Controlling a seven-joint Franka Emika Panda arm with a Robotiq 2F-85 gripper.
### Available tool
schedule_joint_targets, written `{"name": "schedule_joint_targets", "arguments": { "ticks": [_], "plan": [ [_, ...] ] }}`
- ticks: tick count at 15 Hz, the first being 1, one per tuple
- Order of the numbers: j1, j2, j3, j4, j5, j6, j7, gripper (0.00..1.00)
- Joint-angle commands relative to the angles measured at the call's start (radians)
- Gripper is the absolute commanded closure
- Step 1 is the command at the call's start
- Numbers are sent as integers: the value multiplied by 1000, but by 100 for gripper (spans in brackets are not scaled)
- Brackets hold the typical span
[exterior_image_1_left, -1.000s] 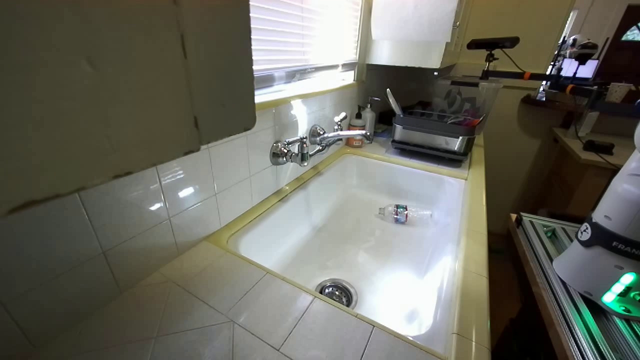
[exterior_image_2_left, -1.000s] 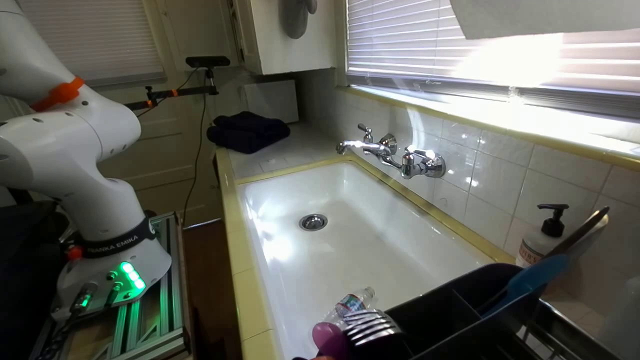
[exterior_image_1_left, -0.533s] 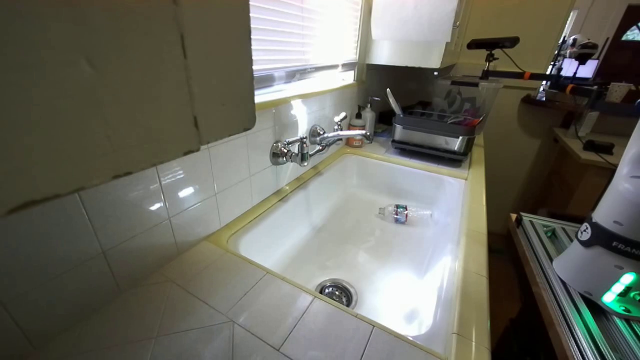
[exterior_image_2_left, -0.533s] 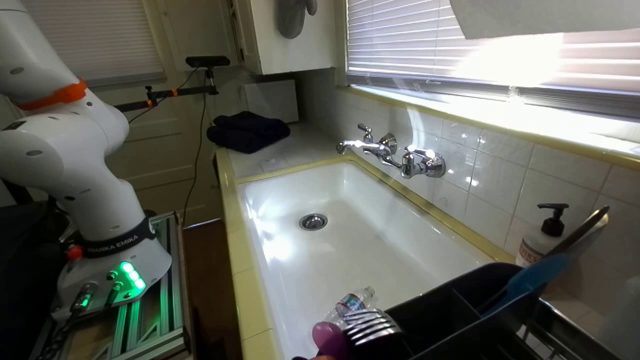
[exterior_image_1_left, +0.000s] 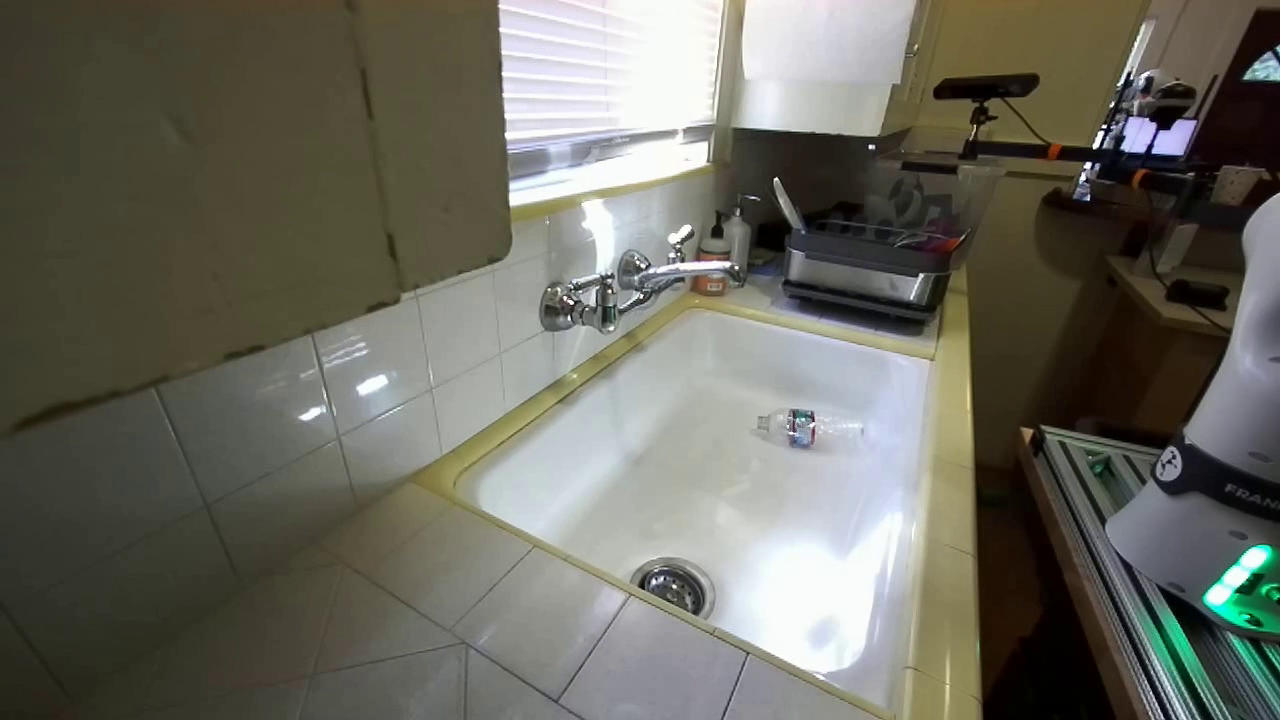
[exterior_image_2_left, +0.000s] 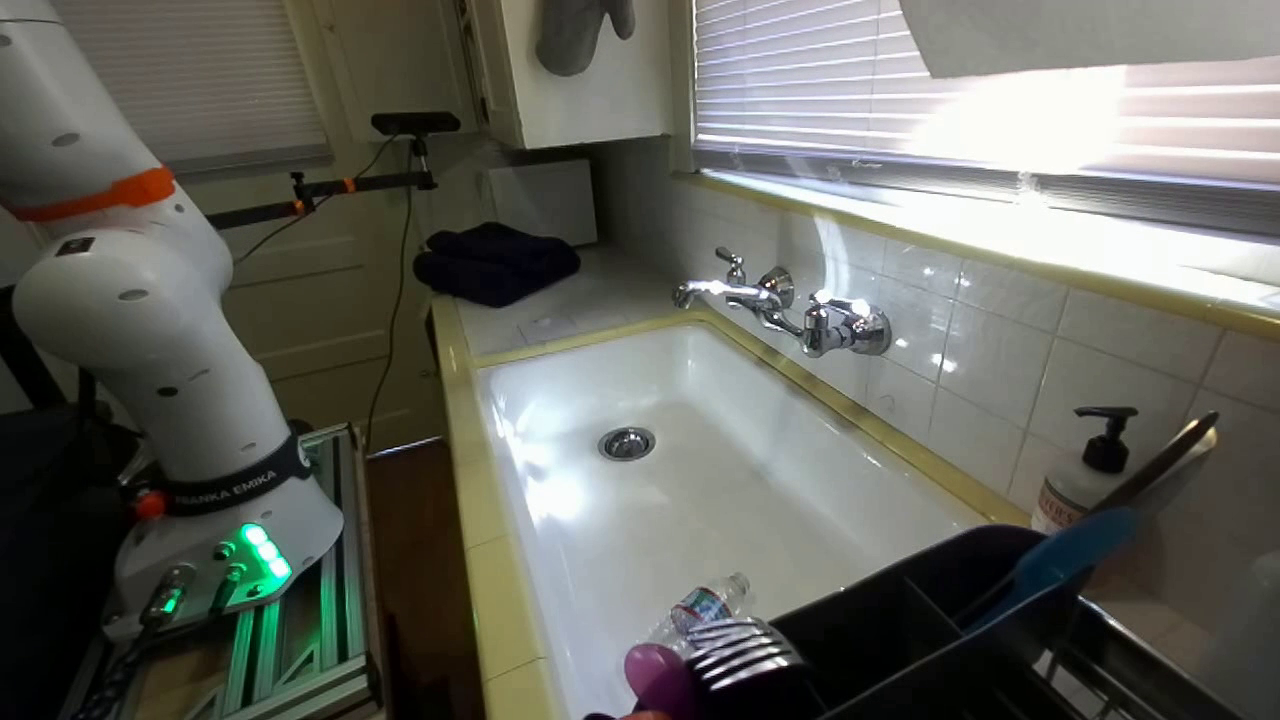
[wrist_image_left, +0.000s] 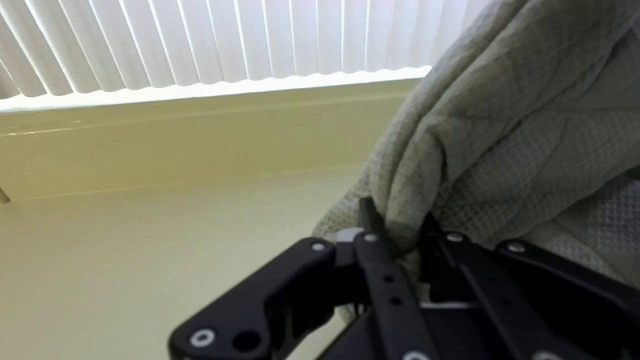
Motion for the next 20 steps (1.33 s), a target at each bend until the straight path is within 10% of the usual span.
{"name": "schedule_joint_targets", "arguments": {
  "ticks": [1,12,13,20],
  "plan": [
    [90,-21,-75,-45,-31,-27,29,96],
    [168,-141,-126,-179,-20,-151,43,93],
    [169,-151,-125,-189,-25,-164,46,57],
    [194,-209,-127,-231,-14,-269,41,12]
  ]
}}
